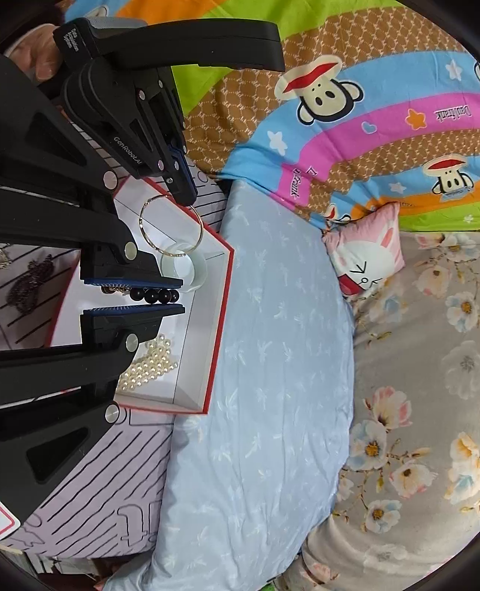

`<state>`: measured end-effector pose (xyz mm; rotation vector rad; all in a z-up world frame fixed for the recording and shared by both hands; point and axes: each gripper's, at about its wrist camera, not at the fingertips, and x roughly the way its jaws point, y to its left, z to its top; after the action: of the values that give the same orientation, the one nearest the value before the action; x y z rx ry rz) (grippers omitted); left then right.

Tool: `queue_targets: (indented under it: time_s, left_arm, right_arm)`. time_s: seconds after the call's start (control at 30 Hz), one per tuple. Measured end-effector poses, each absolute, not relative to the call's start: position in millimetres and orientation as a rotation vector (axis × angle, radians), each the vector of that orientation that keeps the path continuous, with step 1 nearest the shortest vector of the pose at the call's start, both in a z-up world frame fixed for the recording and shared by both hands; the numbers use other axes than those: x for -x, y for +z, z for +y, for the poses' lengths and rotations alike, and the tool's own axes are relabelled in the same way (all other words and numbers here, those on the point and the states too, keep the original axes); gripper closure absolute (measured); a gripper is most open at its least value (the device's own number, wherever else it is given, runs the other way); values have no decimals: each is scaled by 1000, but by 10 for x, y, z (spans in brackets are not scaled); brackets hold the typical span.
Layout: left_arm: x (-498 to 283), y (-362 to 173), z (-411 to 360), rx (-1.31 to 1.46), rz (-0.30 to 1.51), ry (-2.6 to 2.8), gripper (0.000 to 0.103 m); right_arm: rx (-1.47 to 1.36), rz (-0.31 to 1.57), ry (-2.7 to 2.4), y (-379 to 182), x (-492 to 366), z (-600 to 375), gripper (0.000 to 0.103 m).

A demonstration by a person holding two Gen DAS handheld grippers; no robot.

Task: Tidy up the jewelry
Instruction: 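Lift the gold bangle and bead bracelet and carry both over the red box, then lower both bracelets into the red box and open both grippers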

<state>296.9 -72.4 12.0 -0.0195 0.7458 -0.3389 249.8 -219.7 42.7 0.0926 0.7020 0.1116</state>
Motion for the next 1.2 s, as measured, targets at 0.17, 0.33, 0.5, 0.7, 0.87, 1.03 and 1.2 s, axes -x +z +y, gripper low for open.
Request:
queue_targets:
  time_s: [0.17, 0.33, 0.5, 0.7, 0.87, 1.03, 1.2]
  left_arm:
    - [-3155, -100, -783, 3, 787, -326, 102]
    - [-3262, -265, -788, 0, 817, -318, 102]
    - [-3324, -374, -816, -12, 834, -313, 102]
    - [-3362, -440, -846, -23, 836, -311, 102]
    - [-3374, -439, -814, -7, 838, -309, 98]
    - [-3311, -336, -763, 2, 817, -309, 87]
    - [-3168, -183, -680, 5, 790, -307, 85]
  right_arm:
    - [-104, 749, 102, 176, -2698, -2235, 96]
    - [-103, 792, 85, -36, -2806, -2283, 96]
    - [-93, 822, 65, -184, -2862, -2310, 96]
    - [-75, 833, 41, -273, -2901, -2325, 82]
    - [-77, 801, 14, -185, -2845, -2369, 70]
    - [-84, 773, 9, -64, -2720, -2404, 68]
    - [-77, 757, 9, 13, -2508, -2380, 68]
